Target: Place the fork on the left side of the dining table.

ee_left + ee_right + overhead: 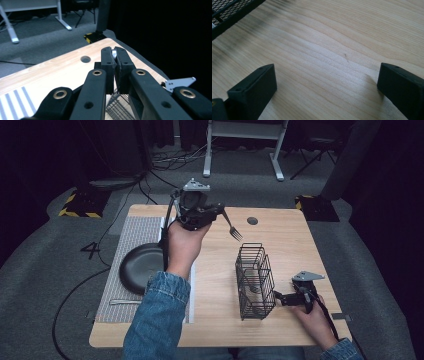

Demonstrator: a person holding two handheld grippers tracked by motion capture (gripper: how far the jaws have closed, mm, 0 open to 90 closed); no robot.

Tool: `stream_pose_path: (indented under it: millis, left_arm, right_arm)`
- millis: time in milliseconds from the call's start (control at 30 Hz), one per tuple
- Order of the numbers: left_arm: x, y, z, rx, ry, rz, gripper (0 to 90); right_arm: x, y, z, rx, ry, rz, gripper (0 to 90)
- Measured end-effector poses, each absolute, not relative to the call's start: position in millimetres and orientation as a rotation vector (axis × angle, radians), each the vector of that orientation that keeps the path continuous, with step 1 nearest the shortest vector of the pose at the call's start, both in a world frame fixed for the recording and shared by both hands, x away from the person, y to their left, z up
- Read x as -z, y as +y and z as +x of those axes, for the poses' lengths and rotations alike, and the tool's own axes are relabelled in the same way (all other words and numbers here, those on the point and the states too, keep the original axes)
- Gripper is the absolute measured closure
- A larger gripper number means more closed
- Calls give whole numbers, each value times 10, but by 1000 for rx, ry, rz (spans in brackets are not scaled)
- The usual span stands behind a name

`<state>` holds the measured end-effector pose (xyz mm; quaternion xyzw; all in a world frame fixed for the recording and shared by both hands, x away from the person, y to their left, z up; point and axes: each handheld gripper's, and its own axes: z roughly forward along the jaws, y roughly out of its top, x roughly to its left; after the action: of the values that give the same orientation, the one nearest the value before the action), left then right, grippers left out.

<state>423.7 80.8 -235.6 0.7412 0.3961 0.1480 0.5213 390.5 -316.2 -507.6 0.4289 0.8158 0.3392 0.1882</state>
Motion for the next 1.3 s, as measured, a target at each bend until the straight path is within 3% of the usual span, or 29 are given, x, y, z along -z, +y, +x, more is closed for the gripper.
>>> stream_pose_path:
  millis: [700, 1300]
  left_arm:
    - [2166, 1430, 4406, -489, 1072, 1699, 865]
    - [2396, 2232, 4836, -539, 1302, 1576, 865]
  right_arm:
    - [5078, -3157, 3905, -953, 2290, 1211, 24]
    - [5077, -3155, 3907, -952, 2288, 1215, 24]
